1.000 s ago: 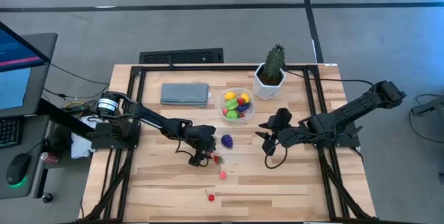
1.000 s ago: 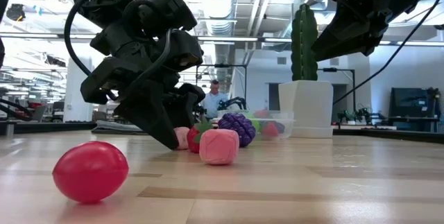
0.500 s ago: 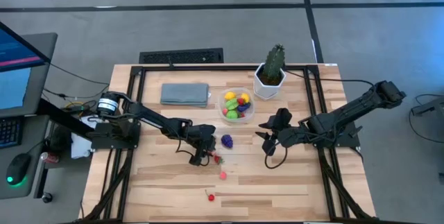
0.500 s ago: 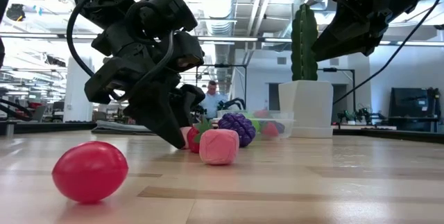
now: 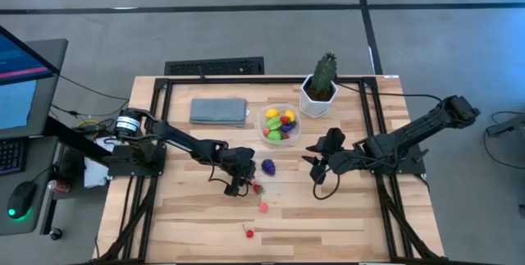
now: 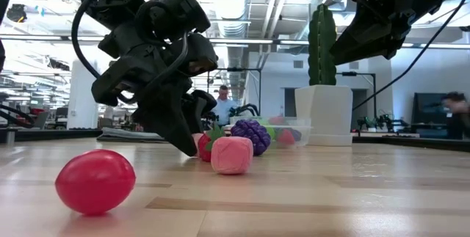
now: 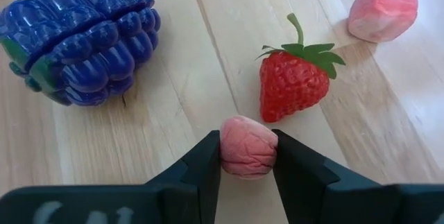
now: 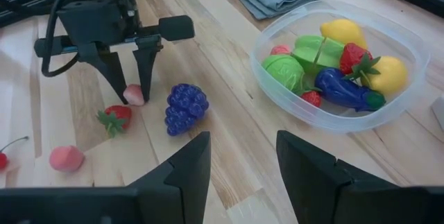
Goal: Pick and placing Produce into tupperware
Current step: Put the top peach into the transparent bin
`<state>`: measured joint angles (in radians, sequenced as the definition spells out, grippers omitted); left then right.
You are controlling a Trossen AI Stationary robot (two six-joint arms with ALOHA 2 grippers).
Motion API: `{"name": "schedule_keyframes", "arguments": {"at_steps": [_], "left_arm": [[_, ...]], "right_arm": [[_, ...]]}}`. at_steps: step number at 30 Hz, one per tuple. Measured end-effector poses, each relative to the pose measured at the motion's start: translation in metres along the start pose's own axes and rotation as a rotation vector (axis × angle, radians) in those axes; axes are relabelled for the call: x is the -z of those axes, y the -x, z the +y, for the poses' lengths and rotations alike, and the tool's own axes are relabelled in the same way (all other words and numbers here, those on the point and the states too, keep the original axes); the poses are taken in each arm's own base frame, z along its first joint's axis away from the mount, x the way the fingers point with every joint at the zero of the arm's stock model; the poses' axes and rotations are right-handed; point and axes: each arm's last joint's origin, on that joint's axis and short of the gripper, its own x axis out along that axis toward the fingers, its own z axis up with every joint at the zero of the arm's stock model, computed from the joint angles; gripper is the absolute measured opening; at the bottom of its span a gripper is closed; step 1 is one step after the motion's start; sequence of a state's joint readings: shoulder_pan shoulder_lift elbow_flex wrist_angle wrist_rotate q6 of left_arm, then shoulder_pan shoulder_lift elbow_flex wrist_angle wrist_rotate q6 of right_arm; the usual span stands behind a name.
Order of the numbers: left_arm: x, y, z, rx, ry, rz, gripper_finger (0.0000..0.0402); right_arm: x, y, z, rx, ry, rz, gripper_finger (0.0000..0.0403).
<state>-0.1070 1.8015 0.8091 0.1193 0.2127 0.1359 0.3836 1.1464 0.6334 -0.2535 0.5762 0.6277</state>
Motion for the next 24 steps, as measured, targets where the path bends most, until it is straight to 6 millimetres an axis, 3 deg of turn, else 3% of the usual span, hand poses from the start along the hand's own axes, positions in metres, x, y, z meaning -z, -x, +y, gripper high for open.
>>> {"name": "schedule_keyframes", "arguments": {"at_steps": [10,24], "left_arm": [[-0.024,0.018,0.014,-0.041,0.018,-0.032,0.0109],[-0.049,0.068,0.04,-0.204,0.05,-0.116,0.011]], "right_arm": [[0.0,0.0,0.0,0.002,0.002,0.003,0.0187],[0.001,0.0,0.0,0.004,0.008,0.01,0.0187]]}}
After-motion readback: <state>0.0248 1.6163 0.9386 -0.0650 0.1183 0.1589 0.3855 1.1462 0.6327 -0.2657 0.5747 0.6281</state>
